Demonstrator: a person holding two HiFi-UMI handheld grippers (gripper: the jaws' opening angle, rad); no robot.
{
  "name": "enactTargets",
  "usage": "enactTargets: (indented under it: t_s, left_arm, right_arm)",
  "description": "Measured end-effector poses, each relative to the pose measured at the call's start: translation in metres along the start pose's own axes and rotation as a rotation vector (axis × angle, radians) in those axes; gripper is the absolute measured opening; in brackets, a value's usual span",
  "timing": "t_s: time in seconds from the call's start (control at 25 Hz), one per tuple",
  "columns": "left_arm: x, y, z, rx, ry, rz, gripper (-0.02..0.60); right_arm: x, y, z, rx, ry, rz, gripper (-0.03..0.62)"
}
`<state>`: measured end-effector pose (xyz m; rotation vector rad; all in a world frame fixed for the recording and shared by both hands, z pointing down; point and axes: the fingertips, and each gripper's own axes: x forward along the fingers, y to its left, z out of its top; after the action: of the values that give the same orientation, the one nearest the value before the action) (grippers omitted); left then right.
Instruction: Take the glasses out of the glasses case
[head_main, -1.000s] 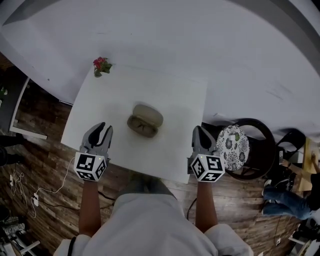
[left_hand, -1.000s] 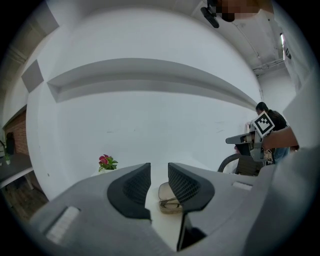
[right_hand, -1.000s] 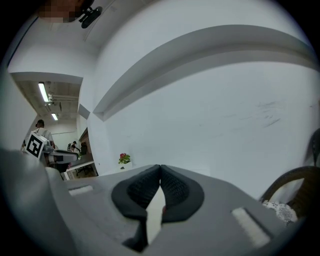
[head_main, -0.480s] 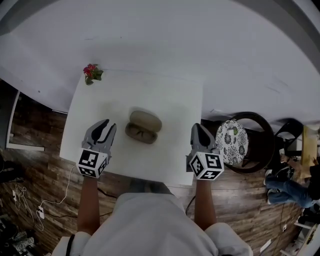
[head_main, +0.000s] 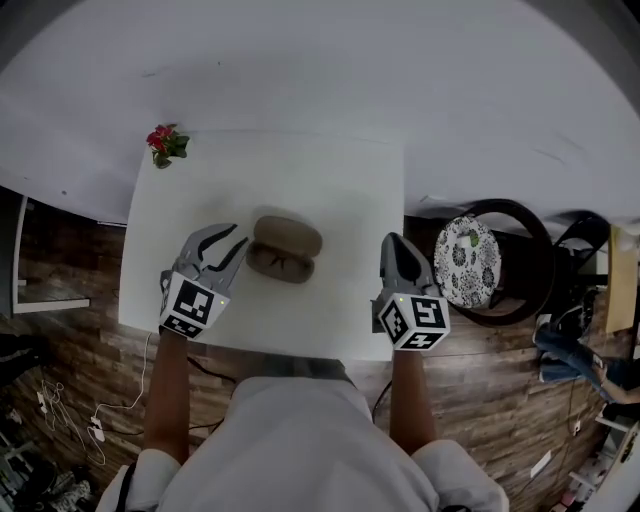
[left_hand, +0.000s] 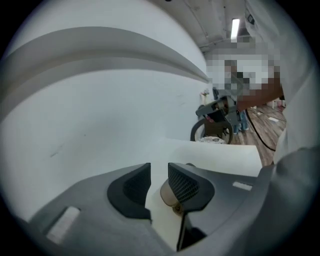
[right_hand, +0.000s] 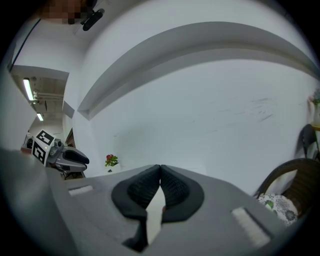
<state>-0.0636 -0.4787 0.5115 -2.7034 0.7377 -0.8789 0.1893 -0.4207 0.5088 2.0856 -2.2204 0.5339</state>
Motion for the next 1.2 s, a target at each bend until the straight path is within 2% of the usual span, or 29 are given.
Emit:
enactTargets:
  t_s: [0.12, 0.32, 0.48, 0.6, 0.76, 0.96, 1.2]
  left_arm:
    - [0.02, -0.017, -0.005, 0.093, 0.057, -0.124, 0.112]
    - [0.051, -0.055, -0.025, 0.24, 0.161, -0.379, 0.11]
    - [0.074, -0.076, -0.047, 0.34, 0.258, -0.516, 0.111]
    - [0.086, -0.09, -0.066, 0.387, 0.334, -0.614, 0.11]
    - [0.102, -0.1, -0.085, 0.393, 0.401, -0.695, 0.112]
    - [0.115, -0.114, -0.107, 0.436, 0.482, -0.789, 0.111]
    - [0.125, -0.125, -0.121, 0.454, 0.527, -0.839, 0.107]
  right_arm:
    - [0.005, -0.002, -0.004, 0.006, 0.005, 0.0, 0.003]
    - [0.008, -0.005, -0.013, 0.007, 0.027, -0.009, 0.003]
    - [0.01, -0.011, -0.023, 0.012, 0.047, -0.02, 0.003]
    - [0.012, -0.012, -0.028, 0.015, 0.058, -0.023, 0.003]
    - [0.014, -0.017, -0.035, 0.017, 0.072, -0.035, 0.003]
    - [0.012, -0.026, -0.042, 0.015, 0.089, -0.058, 0.003]
    - [0.009, -0.036, -0.048, 0.016, 0.102, -0.081, 0.003]
